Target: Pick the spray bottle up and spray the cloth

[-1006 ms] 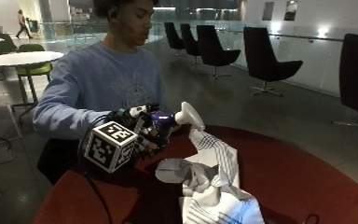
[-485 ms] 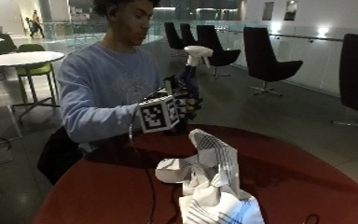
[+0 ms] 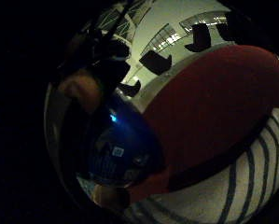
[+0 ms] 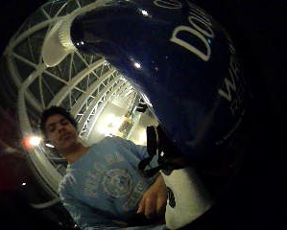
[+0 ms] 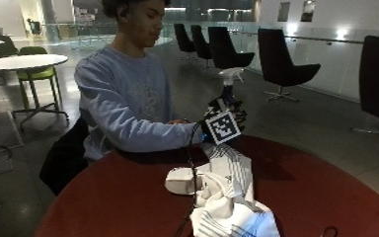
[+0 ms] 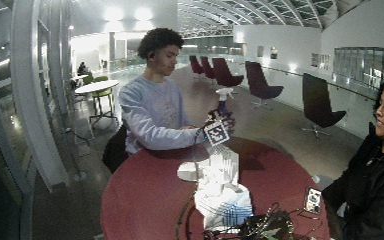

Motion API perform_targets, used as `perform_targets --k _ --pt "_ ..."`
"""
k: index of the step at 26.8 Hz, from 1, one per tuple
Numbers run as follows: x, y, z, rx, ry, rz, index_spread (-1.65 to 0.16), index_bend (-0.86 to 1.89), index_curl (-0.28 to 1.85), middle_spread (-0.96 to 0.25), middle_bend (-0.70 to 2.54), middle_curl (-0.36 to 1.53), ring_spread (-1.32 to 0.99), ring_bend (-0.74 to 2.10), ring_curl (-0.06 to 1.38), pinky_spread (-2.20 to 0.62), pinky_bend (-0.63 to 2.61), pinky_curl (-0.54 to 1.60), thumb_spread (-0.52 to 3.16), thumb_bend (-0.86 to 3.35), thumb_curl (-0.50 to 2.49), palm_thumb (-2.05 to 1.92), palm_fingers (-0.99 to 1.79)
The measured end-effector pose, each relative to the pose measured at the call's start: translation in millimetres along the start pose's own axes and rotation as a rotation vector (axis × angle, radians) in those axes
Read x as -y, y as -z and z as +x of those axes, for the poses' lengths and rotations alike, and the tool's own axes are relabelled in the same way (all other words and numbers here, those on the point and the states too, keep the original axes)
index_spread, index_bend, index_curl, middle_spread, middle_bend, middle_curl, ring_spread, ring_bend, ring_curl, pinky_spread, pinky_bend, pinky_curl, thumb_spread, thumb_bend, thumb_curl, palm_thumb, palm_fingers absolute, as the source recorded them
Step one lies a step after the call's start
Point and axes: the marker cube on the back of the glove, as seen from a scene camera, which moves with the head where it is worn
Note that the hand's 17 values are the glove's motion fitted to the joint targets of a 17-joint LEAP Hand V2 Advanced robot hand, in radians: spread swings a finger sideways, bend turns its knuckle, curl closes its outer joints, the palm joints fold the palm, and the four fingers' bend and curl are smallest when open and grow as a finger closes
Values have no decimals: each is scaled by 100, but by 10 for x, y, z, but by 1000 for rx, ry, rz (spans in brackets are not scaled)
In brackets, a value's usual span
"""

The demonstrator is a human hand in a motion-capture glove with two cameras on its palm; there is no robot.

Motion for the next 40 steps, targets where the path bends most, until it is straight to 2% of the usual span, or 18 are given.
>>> perform_targets --k 4,8,13,17,25,33,40 --pt "-73 -47 -40 54 -18 -81 -36 9 6 -3 51 43 4 77 38 25 57 32 98 -2 44 69 45" --pt "-78 -42 -118 90 -49 -84 -36 9 8 -3 50 43 3 75 37 25 54 32 97 -3 44 70 43" --pt "-221 276 -209 -8 -56 11 -37 14 12 -2 43 41 4 61 35 25 55 33 97 -2 43 72 27" --pt "-696 762 -316 -178 -68 2 -37 16 14 -2 43 40 4 56 32 25 53 32 97 -2 42 73 33" --pt "-1773 1790 -677 -508 -217 155 -37 16 19 -4 41 39 3 54 31 25 44 30 99 -2 41 75 46" --pt "-2787 2372 -613 -814 -423 215 -37 15 23 -4 40 39 3 49 30 24 38 30 103 -2 39 74 52" --pt "-3167 2510 -520 -962 -491 167 -36 14 25 -4 40 40 3 46 31 24 32 30 105 -2 38 74 57"
